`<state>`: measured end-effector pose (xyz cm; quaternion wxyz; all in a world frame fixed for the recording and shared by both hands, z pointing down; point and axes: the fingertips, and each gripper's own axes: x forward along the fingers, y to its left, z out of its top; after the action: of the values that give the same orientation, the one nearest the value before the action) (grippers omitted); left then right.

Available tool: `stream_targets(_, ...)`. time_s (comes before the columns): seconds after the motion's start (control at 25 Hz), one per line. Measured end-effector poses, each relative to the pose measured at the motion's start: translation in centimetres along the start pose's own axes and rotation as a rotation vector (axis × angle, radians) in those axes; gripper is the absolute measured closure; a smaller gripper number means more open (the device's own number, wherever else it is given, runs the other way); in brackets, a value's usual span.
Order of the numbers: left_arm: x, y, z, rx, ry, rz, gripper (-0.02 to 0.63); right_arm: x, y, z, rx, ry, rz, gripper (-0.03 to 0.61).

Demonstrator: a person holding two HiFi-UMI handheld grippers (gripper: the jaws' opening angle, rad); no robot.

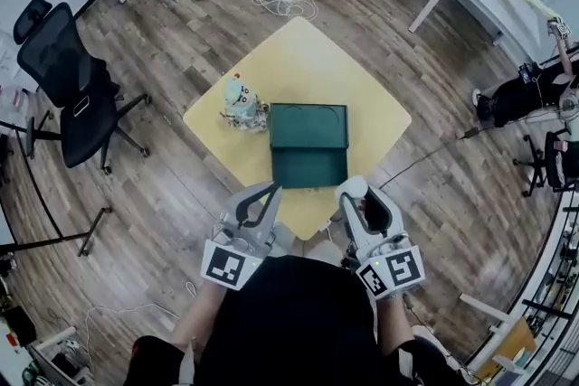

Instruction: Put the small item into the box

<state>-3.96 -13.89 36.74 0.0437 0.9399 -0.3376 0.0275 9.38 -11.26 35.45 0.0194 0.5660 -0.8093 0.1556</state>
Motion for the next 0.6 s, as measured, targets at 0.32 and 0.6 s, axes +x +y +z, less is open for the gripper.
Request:
stream_targets(0.32, 2.8, 2.2, -1.4, -0.006, 0.03, -0.083, 0.612, 3.8, -0.9, -1.0, -0.003, 0.045, -0.033, 0.413)
stream_targets(0.6, 5.2, 2.4, -2.5, 0.006, 0.034, -0.126, 0.612, 5.8, -2.6, -3.1, 0.033, 0.093, -0.048, 0.413)
